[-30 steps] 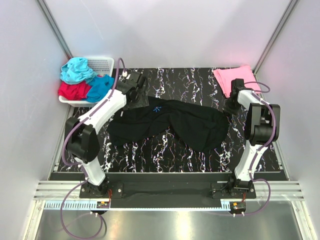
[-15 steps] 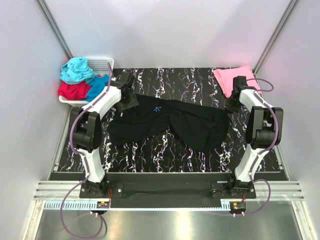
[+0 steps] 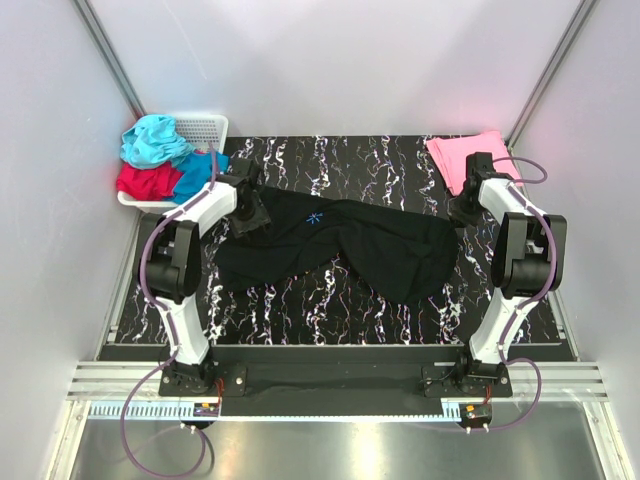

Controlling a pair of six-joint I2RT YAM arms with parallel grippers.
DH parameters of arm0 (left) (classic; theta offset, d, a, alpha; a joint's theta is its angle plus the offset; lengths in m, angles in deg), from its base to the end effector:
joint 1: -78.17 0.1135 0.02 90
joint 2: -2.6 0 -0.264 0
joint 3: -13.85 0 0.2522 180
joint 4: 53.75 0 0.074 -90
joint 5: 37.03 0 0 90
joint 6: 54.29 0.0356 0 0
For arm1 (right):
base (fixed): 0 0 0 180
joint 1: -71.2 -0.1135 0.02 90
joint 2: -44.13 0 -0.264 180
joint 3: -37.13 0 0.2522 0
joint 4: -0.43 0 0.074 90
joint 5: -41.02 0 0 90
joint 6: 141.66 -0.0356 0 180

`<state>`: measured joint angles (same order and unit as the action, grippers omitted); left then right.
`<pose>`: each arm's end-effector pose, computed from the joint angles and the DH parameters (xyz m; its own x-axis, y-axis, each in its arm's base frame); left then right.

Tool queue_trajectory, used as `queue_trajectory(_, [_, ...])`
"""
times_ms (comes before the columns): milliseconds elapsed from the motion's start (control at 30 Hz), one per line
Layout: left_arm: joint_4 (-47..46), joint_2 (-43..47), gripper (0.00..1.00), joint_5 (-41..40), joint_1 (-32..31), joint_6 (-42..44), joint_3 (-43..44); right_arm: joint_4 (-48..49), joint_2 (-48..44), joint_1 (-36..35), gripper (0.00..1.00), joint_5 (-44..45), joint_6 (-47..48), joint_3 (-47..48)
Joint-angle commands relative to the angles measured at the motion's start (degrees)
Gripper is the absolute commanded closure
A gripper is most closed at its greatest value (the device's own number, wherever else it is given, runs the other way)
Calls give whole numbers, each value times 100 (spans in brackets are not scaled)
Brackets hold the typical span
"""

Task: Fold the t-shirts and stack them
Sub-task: Flatten the tshirt out

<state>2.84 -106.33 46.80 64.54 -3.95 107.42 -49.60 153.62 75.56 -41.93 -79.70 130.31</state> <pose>0.3729 -0.0865 0.1924 -0.8402 -0.4492 -0.3038 -0.4343 0.8929 -0.1191 0.3925 -0.0343 0.1914 -0.7475 0.5249 -0.4070 0.5393 0.8374 0.0894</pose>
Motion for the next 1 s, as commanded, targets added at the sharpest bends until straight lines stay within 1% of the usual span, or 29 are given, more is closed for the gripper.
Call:
queue_trajectory(0, [-319,-120,46,107,141,-16,192,-38,-156,-49,100,192,61,-5])
queue_trajectory(300, [-398,-629,48,310,176,169,719,-47,-139,-58,100,218,61,-23])
queue_trajectory(567, [-389,-823,49,90,176,266,957,-64,-95,-58,100,227,61,-14])
queue_trajectory(667, [-363,-806,53,-41,176,310,1001,-64,-77,-49,100,235,70,-5])
queue_trajectory(700, [-354,-762,55,-85,176,310,1036,-64,-68,-49,100,244,61,-5])
queue_trajectory(733, [-337,-718,62,-164,176,310,1037,-64,-60,-49,100,244,61,-5])
queue_trajectory(800, [-337,-578,70,-252,167,310,1019,-55,-25,-58,100,244,61,-5])
queue_trajectory(833, [-328,-525,77,-340,159,301,1002,-73,-7,-58,100,244,70,4])
queue_trajectory(933, [-328,-384,85,-445,159,336,966,-73,11,-67,100,262,61,21])
queue_trajectory(967, [-319,-401,93,-463,159,345,966,-56,28,-67,100,271,61,21])
